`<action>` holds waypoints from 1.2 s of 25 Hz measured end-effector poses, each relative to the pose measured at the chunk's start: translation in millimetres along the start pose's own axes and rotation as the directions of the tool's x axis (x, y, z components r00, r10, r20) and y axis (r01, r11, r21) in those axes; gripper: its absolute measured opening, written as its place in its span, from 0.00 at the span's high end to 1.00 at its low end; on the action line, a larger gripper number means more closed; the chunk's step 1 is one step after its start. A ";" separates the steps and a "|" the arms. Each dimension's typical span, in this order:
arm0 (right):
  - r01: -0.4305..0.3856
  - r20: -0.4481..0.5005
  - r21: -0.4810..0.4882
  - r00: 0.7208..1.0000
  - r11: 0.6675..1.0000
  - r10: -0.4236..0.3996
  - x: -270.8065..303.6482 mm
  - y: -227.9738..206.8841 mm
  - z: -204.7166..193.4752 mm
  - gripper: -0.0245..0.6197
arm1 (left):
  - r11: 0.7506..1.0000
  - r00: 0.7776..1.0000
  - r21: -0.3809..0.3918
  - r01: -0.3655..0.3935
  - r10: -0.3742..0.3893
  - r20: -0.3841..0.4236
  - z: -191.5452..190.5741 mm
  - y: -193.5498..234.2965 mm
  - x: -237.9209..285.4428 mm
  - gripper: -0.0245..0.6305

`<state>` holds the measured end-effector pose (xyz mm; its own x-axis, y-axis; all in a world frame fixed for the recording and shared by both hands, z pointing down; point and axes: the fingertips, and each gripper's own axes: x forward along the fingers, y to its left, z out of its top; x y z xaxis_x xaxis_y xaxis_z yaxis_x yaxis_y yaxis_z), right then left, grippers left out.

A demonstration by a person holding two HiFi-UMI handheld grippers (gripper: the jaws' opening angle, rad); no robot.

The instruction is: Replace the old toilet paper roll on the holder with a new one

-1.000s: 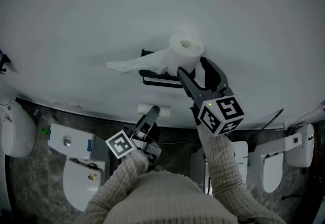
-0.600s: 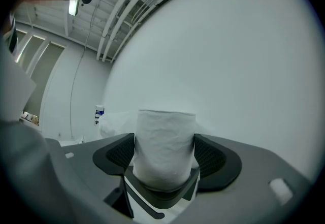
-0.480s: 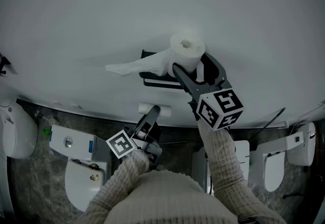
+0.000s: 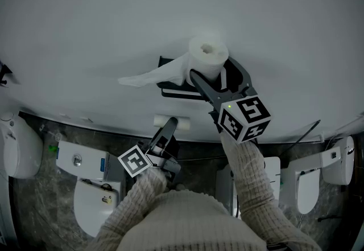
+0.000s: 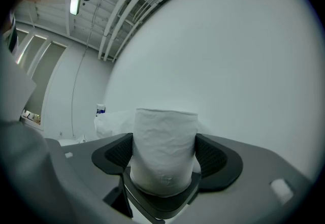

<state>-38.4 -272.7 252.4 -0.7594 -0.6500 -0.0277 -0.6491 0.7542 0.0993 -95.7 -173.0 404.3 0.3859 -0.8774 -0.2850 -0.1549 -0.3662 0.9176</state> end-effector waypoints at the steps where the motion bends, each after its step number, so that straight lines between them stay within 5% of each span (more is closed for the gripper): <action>1: -0.001 -0.001 0.002 1.000 1.000 0.001 0.7 0.0 0.0 0.38 | 1.000 1.000 -0.001 0.001 -0.001 0.001 0.5 -0.1 0.0 0.70; 30: 0.052 0.048 0.100 0.997 0.994 -0.057 -20.0 -4.2 11.2 0.39 | 1.000 0.998 -0.010 0.002 -0.003 -0.055 -11.7 -5.5 -3.3 0.70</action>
<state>-21.0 -261.8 241.4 -0.7226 -0.6865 -0.0807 -0.6886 0.7251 -0.0026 -85.4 -164.5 403.4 0.4361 -0.8578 -0.2719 -0.1448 -0.3651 0.9196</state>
